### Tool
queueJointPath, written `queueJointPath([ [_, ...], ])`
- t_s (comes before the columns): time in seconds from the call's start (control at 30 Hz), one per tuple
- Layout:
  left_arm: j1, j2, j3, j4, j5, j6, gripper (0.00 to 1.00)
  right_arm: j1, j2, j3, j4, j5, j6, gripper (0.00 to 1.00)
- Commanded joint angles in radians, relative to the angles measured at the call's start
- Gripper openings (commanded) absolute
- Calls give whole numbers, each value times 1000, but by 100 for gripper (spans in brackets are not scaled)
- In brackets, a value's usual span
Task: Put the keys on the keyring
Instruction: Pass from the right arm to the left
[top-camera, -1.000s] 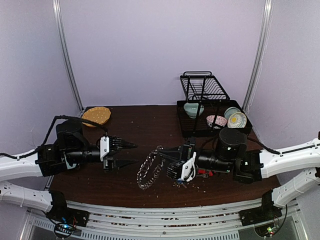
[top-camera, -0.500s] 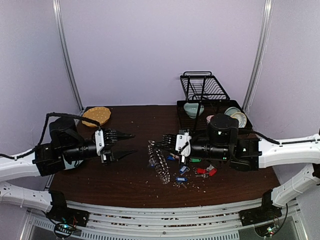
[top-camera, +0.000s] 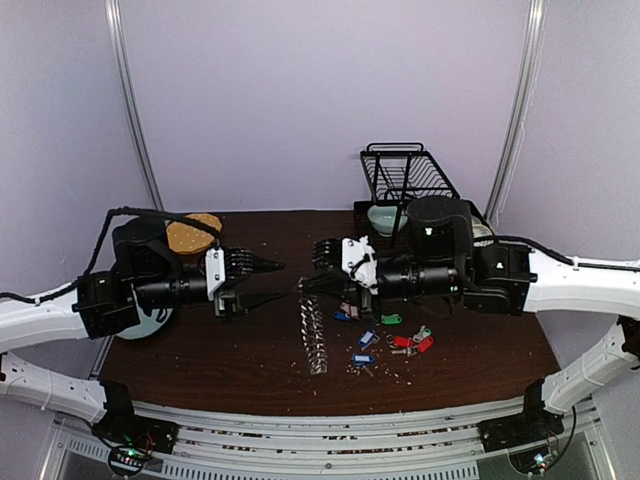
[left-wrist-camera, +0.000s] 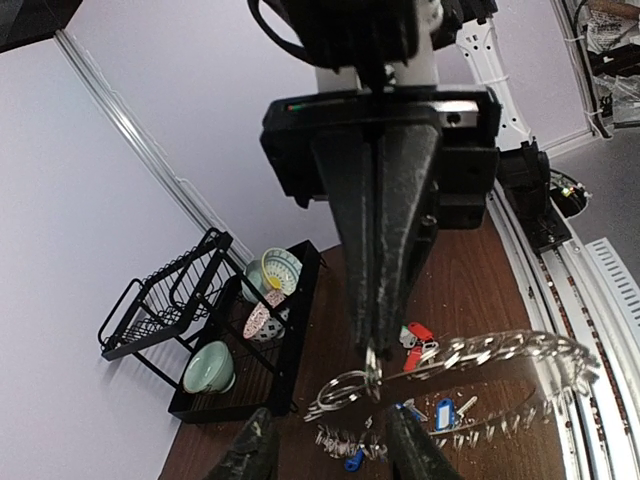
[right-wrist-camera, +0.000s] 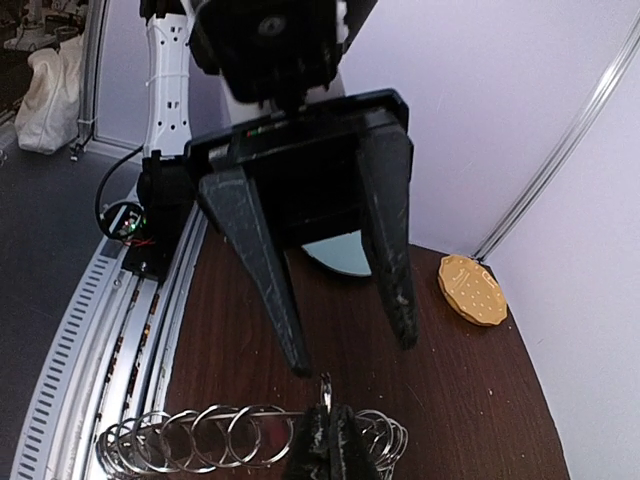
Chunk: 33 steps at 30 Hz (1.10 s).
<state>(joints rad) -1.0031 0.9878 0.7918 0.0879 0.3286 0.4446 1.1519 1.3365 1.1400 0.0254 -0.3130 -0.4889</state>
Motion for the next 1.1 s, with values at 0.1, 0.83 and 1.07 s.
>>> queueJointPath([
  [0.1, -3, 0, 30, -21, 37, 18, 32, 4, 43, 125, -75, 14, 197, 0],
  [0.83, -3, 43, 47, 22, 29, -38, 19, 60, 54, 110, -69, 131, 103, 0],
  [1.07, -3, 34, 18, 59, 62, -41, 26, 64, 56, 99, -62, 128, 95, 0],
])
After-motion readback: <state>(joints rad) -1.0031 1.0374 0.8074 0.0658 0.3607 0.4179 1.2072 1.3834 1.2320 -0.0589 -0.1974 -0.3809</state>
